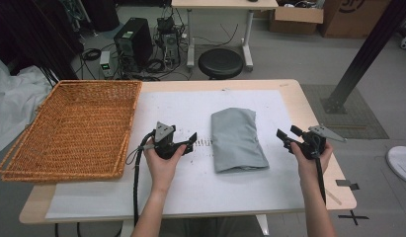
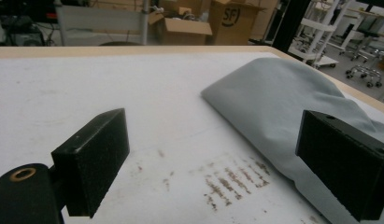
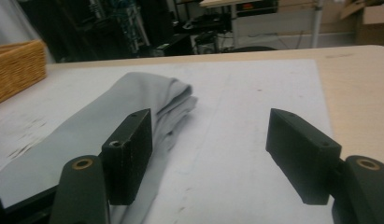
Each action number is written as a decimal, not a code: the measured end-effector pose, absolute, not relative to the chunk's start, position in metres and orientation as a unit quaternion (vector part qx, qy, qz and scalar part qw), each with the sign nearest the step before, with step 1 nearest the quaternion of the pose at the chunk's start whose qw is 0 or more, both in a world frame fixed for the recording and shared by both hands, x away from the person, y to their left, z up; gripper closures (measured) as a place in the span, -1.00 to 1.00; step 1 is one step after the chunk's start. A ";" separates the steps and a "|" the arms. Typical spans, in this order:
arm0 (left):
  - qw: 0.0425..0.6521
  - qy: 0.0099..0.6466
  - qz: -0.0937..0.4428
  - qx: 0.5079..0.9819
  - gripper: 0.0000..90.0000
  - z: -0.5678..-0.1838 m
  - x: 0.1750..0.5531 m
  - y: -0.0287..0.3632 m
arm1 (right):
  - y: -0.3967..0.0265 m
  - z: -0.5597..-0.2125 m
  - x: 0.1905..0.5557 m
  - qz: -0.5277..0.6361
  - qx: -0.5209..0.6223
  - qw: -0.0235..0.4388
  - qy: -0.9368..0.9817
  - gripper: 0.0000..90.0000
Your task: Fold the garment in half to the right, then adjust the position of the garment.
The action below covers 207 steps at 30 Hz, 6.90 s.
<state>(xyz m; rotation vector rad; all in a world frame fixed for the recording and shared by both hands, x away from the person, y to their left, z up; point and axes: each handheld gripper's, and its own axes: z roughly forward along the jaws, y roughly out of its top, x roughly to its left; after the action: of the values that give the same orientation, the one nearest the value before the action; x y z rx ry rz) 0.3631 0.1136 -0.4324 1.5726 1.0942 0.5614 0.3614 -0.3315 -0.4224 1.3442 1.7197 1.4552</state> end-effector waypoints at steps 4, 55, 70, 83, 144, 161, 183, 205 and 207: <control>0.532 0.465 0.257 0.659 -0.77 -0.431 0.362 0.117 | -0.334 -0.425 0.373 0.534 0.517 0.268 0.613 -0.33; 0.526 0.475 0.291 0.643 -0.87 -0.426 0.363 0.121 | -0.327 -0.419 0.376 0.522 0.511 0.272 0.627 -0.54; 0.563 0.478 0.201 0.643 -0.65 -0.422 0.412 0.095 | -0.328 -0.415 0.364 0.540 0.497 0.270 0.624 -0.53; 0.538 0.485 0.124 0.678 -0.25 -0.444 0.475 0.047 | -0.315 -0.414 0.353 0.550 0.472 0.267 0.635 -0.50; 0.476 0.477 0.129 0.728 0.92 -0.448 0.501 0.030 | -0.280 -0.463 0.315 0.484 0.482 0.130 0.719 0.92; 0.441 0.467 0.159 0.750 0.92 -0.434 0.491 0.076 | -0.242 -0.454 0.308 0.512 0.458 0.083 0.722 0.94; 0.459 0.468 0.258 0.710 -0.38 -0.410 0.455 0.121 | -0.218 -0.441 0.302 0.548 0.424 0.134 0.708 -0.15; 0.519 0.434 0.303 0.671 -0.82 -0.428 0.336 0.139 | -0.289 -0.416 0.364 0.548 0.502 0.236 0.627 -0.64; 0.514 0.430 0.314 0.673 -0.82 -0.431 0.331 0.139 | -0.289 -0.415 0.366 0.542 0.503 0.241 0.628 -0.64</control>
<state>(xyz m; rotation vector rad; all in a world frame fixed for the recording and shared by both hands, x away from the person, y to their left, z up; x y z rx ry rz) 0.3307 0.1389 -0.4309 1.6163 1.0333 0.7537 0.3658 -0.2891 -0.4151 1.3772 1.7175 1.4836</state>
